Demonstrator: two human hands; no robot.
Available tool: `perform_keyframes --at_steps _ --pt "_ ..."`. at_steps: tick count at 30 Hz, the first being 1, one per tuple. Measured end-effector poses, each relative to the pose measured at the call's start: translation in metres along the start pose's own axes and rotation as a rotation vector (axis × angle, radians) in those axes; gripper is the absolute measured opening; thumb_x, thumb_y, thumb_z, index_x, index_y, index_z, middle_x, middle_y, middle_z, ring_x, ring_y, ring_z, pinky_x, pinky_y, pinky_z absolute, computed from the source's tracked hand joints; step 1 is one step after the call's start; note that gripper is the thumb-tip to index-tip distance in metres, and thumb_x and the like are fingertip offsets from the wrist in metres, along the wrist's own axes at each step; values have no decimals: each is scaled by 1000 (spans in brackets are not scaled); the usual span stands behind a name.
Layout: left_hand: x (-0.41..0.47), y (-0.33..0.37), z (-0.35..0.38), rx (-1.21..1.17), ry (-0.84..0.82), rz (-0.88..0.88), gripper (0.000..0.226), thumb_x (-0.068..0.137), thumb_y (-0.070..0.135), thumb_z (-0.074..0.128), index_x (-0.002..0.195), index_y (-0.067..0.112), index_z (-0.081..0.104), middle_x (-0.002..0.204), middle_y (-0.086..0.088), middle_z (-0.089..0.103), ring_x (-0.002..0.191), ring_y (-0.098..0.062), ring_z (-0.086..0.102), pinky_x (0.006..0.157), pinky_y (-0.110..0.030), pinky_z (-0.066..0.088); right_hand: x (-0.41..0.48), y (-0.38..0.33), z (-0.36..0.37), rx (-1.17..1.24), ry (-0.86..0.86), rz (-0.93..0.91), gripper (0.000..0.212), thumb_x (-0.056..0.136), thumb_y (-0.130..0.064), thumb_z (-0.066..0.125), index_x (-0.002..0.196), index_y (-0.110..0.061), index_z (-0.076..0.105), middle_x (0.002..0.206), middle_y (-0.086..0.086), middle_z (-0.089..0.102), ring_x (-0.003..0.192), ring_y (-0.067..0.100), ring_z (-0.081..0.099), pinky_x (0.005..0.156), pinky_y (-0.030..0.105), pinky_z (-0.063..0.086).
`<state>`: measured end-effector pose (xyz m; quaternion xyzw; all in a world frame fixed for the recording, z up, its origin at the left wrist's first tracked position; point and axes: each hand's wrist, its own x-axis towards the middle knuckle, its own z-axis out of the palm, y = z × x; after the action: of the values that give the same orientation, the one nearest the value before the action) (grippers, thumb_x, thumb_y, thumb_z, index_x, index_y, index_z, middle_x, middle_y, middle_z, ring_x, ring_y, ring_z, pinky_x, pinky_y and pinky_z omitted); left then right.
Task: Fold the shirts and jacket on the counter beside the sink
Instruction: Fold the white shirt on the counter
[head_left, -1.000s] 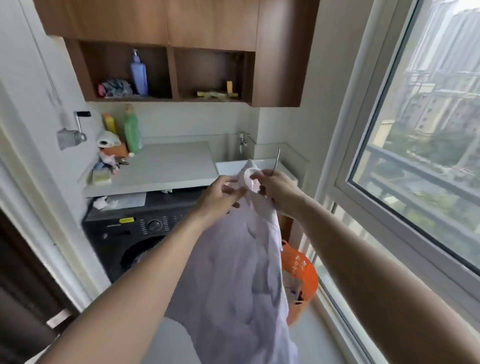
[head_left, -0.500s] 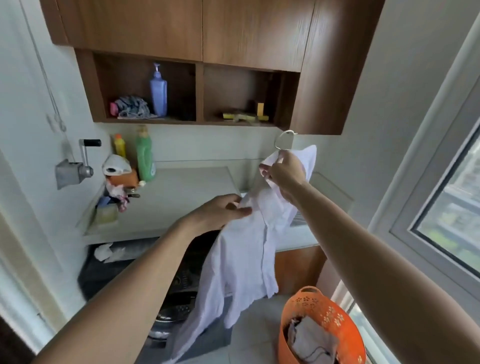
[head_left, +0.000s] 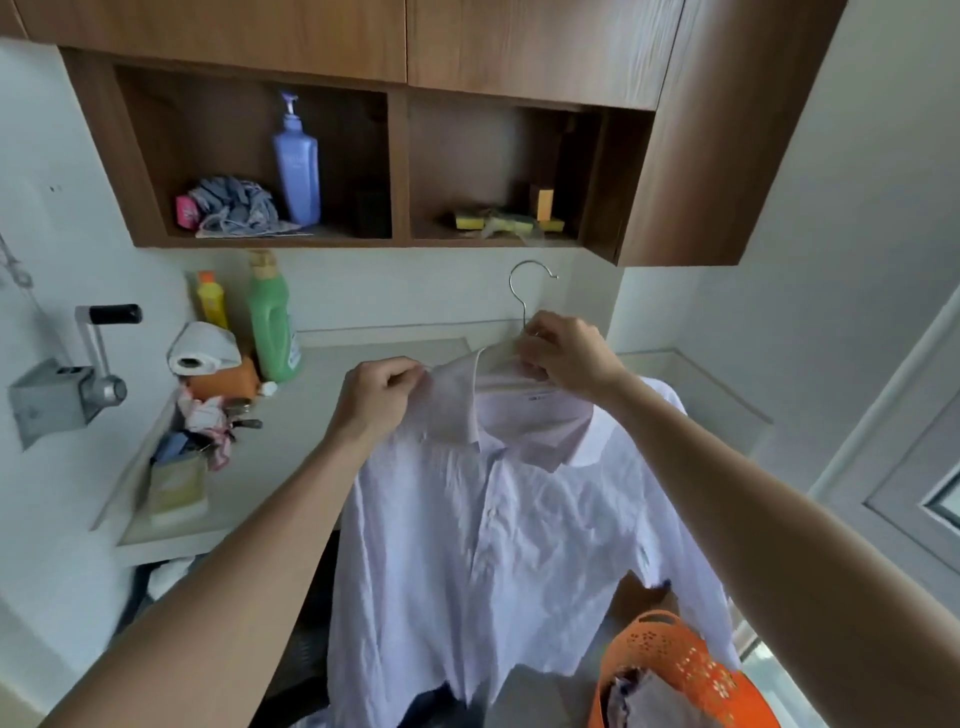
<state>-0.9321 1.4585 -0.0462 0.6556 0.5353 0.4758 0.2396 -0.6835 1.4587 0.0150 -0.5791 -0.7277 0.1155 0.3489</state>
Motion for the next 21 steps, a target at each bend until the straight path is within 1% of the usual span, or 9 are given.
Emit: perform_keyframes --at_steps 3,6,8,10,13,16,18,19,21 --pt "48 -23 11 82 39 -2 22 98 21 59 88 7 73 80 -8 71 78 -19 58 67 -27 40 46 27 16 -11 -78 -29 15 91 -23 62 77 -23 60 61 -10 69 56 11 62 57 24 46" --pt "99 -48 20 108 99 -70 27 97 21 59 82 0 65 81 -21 64 70 -19 49 62 -29 33 96 67 20 -12 -66 -4 28 84 -18 66 63 -25 49 52 -13 58 52 8 47 54 23 40" --pt "136 -63 25 125 110 -127 28 97 23 59 81 0 64 75 -20 61 65 -17 45 60 -29 31 132 96 24 1 -74 7 30 83 -18 70 64 -24 47 53 -17 57 51 1 45 53 19 36" --pt "171 -73 33 152 115 -161 28 95 24 60 79 1 65 64 -8 54 58 -15 41 55 -28 29 165 121 31 39 -99 16 29 85 -17 69 67 -22 46 54 -20 56 52 0 45 56 25 38" --pt "219 -87 44 141 171 -220 35 94 23 62 64 5 57 50 8 42 51 -13 36 48 -23 25 211 150 43 172 -117 60 22 89 -16 64 74 -14 49 67 -1 61 66 18 54 64 40 45" --pt "249 -111 46 123 191 -288 33 95 20 62 65 5 62 57 7 49 59 -16 43 59 -24 29 242 166 56 349 -148 114 15 92 -3 60 83 2 49 85 26 68 85 42 68 81 57 51" --pt "261 -125 44 78 197 -340 27 96 17 60 73 5 66 72 -2 55 70 -16 46 67 -28 31 256 168 70 473 -177 128 17 94 2 58 80 -3 49 77 18 67 81 37 70 78 50 54" --pt "267 -131 41 56 211 -364 24 97 16 59 75 10 66 77 -4 56 74 -16 47 69 -29 31 265 166 78 530 -202 131 19 95 2 58 80 -6 50 72 11 66 74 29 69 74 43 54" --pt "273 -141 35 -5 216 -388 24 97 16 59 82 2 70 82 -5 60 79 -16 50 72 -29 34 274 159 90 566 -271 124 10 94 -8 65 85 -8 61 65 2 63 62 14 60 63 26 49"
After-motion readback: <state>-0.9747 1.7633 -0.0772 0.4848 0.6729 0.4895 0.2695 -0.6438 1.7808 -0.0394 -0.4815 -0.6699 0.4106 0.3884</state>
